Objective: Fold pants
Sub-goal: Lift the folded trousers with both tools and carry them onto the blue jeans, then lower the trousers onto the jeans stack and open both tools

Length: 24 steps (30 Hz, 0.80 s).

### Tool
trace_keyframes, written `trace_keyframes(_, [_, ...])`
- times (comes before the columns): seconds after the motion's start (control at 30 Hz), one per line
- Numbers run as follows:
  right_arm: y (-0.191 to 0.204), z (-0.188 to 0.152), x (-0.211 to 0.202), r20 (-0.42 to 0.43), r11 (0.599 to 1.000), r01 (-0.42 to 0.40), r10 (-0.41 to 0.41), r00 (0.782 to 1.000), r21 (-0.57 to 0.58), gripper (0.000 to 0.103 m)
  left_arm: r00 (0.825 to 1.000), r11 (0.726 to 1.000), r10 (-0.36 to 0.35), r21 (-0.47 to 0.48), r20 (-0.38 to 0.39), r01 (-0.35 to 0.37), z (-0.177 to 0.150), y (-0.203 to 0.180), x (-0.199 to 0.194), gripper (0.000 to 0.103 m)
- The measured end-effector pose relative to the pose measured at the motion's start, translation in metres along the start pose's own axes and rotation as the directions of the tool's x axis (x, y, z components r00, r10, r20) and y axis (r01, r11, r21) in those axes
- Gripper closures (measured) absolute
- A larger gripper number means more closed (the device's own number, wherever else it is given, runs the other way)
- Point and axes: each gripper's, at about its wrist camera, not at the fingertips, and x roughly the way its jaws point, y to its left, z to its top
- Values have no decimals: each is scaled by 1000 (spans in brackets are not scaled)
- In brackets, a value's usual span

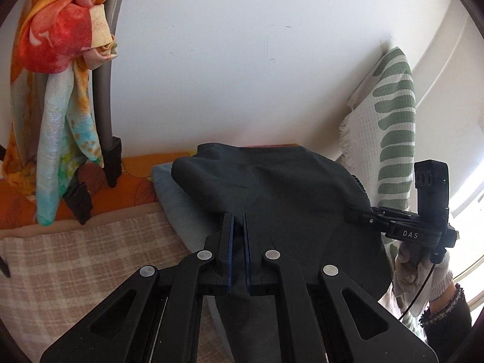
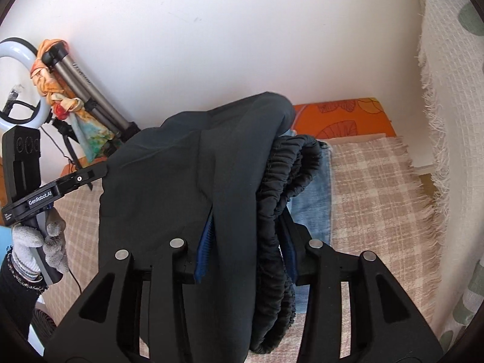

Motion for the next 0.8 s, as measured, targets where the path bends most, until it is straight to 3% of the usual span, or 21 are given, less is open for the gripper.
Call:
trace_keyframes(0.07, [-4,-3,-7,18,1000,18,-18,1000,10,60,1000,1000,3,-9,-2,-3,-2,5,-1,99])
trace_keyframes(0.2, [-10,-8,-32,82,998,48,-51,995,39,46,1000,1000,-8,-14,-1,8,-5,6,-7,98])
trace_keyframes(0.37, [-4,-19,-63,130,996,72,-78,988,48,46,1000,1000,-15,25,3,15,-12,-4,-27,95])
trace_keyframes(0.47, [5,-28,-79,153,995,82,-88,984,49,46,1000,998,-31,49,6,30,-17,-14,-45,87])
trace_keyframes(0.63, [31,-47,-108,177,991,133,-137,975,32,42,999,994,-37,102,9,36,-31,-31,-80,86])
trace_keyframes(0.73, [52,-61,-125,202,986,167,-168,965,22,39,999,993,-38,108,23,36,-42,-39,-104,67])
trace_keyframes(0.77, [59,-66,-132,214,985,173,-174,961,22,39,999,994,-44,105,28,40,-46,-41,-112,56])
trace_keyframes(0.8, [67,-71,-138,227,984,178,-177,958,18,38,998,993,-52,104,36,48,-51,-43,-120,53])
